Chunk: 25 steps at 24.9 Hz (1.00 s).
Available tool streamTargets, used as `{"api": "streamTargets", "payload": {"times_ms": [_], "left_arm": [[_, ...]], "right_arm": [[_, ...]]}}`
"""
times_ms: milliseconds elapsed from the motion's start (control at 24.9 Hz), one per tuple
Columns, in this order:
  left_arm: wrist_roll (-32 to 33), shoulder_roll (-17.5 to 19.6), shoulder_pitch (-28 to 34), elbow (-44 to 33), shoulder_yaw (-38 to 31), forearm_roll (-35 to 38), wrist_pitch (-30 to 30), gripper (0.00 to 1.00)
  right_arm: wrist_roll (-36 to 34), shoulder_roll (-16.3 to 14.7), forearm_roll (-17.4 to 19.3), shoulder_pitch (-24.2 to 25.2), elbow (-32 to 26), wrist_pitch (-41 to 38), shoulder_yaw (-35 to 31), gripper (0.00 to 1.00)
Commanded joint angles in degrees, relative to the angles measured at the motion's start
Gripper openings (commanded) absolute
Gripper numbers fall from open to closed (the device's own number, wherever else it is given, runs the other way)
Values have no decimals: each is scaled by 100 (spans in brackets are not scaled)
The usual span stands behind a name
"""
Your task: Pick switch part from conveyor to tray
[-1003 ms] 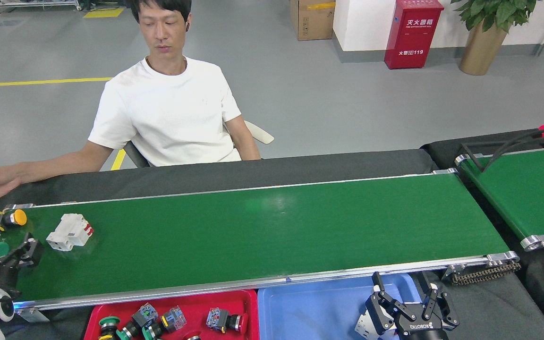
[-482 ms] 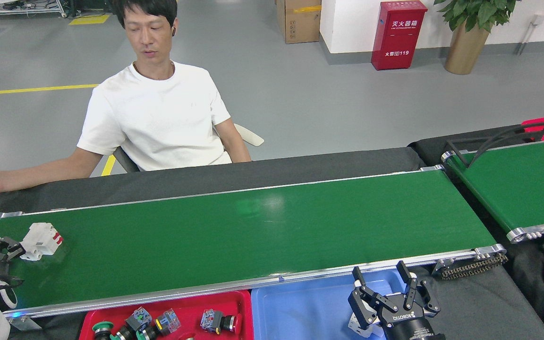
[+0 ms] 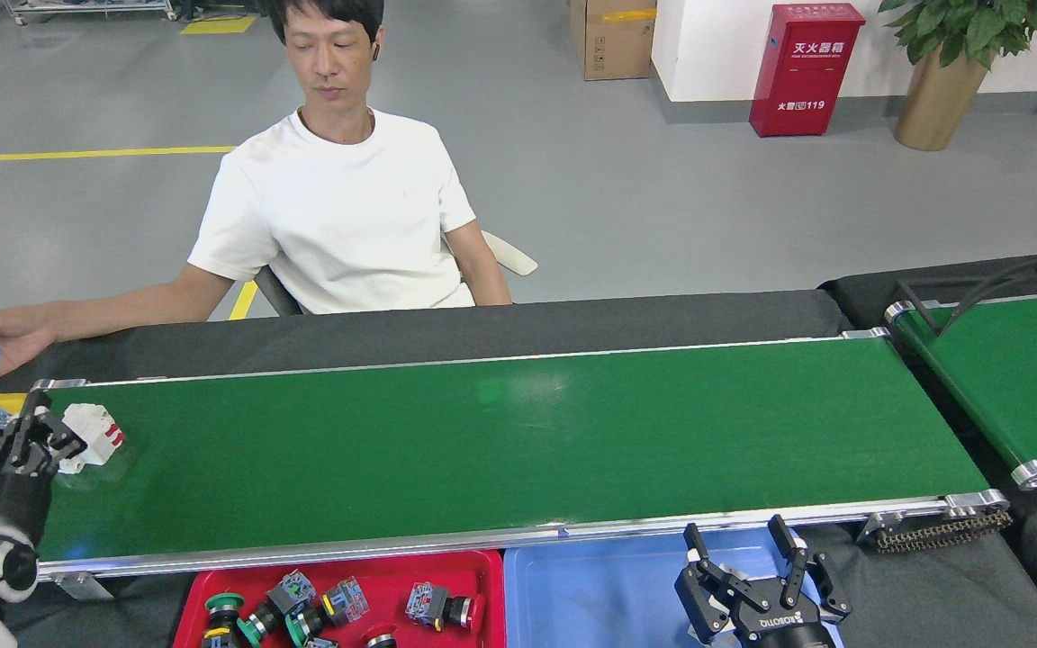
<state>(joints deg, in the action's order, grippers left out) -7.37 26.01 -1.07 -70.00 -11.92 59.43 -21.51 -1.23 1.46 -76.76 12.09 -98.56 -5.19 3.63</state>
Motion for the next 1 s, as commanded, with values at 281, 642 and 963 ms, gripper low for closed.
{"api": "streamTargets", "payload": {"times_ms": [281,642,963], "left_arm": [[-142,-263,2226,-1543,-900,183,-2217,100],[-1293,-1344,2094,-1639,-1735,1975,-1374,100],[-1073,-1344,1804,-1613,-1700,1993,-1154,100]], "right_arm": [[-44,-313,-6,-5,-110,18,-20,98],[-44,-322,3,-5,-110,9,-90,99],[-44,-331,3,-5,-154,0,-90,99]]}}
